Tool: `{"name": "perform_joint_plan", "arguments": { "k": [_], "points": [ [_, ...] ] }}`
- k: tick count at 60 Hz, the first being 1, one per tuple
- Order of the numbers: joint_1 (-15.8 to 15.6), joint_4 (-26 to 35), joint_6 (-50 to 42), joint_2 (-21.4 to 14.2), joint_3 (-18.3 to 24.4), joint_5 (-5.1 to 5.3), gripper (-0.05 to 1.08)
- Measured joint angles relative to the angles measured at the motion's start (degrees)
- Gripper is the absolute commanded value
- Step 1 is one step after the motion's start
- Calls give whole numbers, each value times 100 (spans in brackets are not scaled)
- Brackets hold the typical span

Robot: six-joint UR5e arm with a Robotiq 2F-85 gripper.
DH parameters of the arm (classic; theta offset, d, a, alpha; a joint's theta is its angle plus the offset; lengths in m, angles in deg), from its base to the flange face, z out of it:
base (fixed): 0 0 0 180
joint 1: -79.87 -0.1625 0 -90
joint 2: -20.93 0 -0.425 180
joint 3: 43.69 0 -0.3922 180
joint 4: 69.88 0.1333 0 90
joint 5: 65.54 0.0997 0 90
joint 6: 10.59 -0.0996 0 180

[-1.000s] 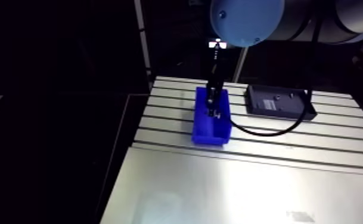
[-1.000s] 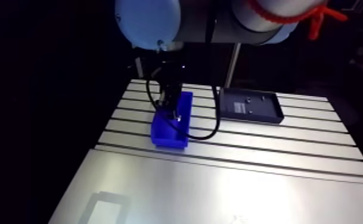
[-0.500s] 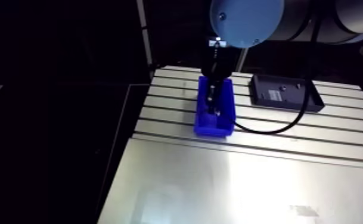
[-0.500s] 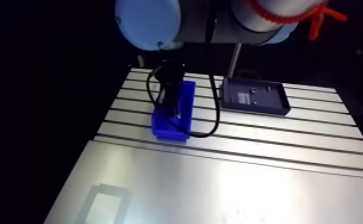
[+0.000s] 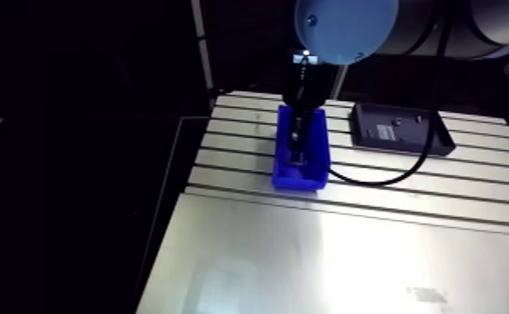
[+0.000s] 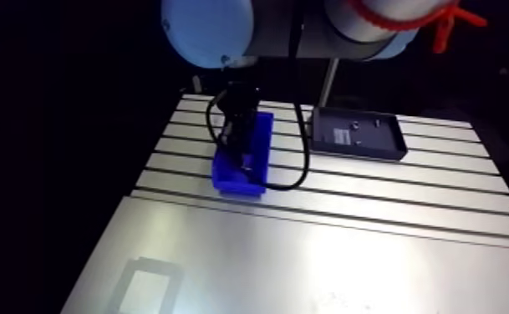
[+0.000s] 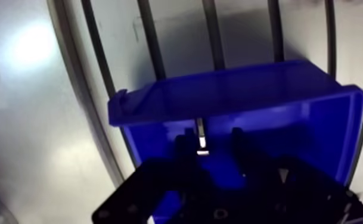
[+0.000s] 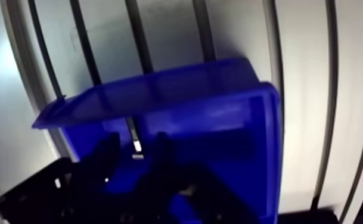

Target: Pick up the M10 bolt from the tray and put it into the blue bin.

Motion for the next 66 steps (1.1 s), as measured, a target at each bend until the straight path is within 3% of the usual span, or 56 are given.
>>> {"name": "perform_joint_plan", "arguments": {
  "k": [43,66],
  "points": [
    [38,813,-73,-874,393,25,1],
    [110,1694,-1623,-1221,1084,24,1]
  ]
}}
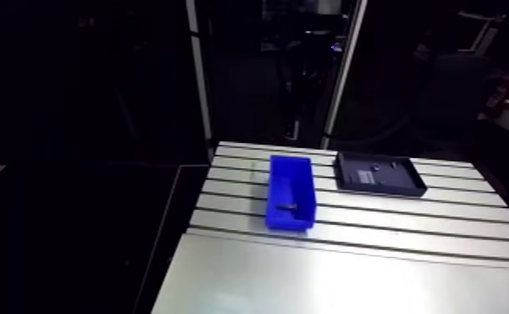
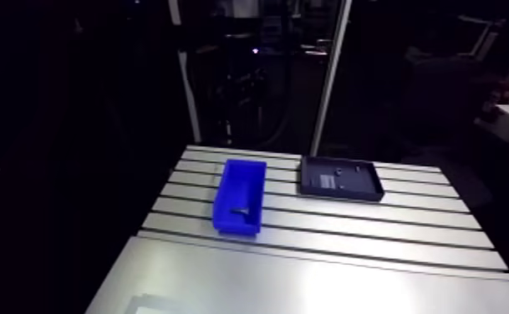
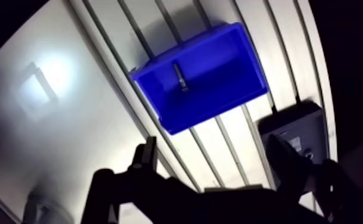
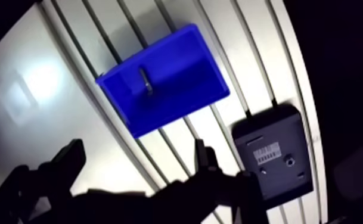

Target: Pick up the M10 bolt from the tray and put it into the blue bin.

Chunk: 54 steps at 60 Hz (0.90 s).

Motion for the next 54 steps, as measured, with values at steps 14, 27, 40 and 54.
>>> {"name": "perform_joint_plan", "arguments": {
  "k": [14,27,40,54],
  "points": [
    [249,298,-1480,-104,370,13,1],
    [551,622,-2875,-201,671,24,1],
    [753,903,-3897,-266,912,36,1],
    [815,1169,-4660,-326,1126,43,1]
  ]
}}
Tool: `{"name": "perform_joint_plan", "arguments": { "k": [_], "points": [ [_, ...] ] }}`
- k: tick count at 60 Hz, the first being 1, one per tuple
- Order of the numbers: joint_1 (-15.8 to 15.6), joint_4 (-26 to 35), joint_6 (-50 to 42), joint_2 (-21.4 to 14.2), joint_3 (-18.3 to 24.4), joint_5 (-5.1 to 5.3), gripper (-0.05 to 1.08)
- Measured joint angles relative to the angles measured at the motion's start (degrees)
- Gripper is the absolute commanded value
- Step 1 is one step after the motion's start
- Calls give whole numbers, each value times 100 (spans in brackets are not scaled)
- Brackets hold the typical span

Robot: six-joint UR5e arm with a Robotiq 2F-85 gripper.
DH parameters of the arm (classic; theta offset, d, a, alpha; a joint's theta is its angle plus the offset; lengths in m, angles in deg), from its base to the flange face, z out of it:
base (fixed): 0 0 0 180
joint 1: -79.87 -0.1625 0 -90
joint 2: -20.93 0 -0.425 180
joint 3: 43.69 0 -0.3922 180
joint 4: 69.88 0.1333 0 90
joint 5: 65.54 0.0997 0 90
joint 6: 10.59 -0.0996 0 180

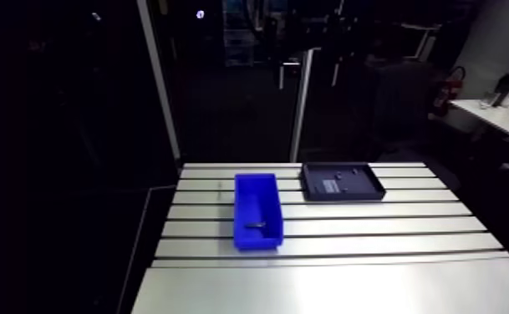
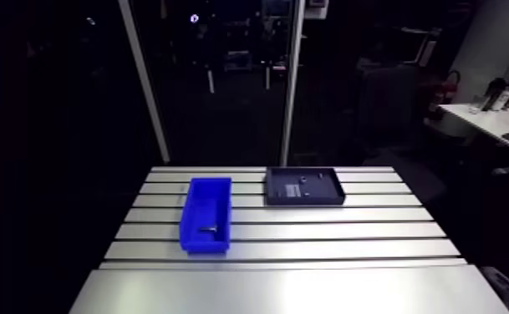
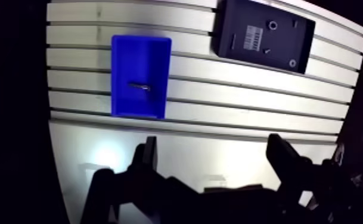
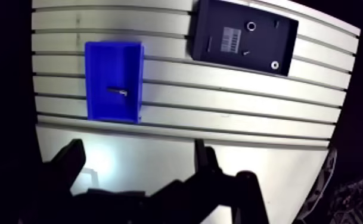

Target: Pick up the M10 bolt from the tray and put it into the blue bin.

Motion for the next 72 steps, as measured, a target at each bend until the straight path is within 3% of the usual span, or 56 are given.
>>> {"name": "perform_joint_plan", "arguments": {
  "k": [39,72],
  "points": [
    [465,290,-465,-55,272,21,1],
    [583,291,-418,-72,280,27,1]
  ]
}}
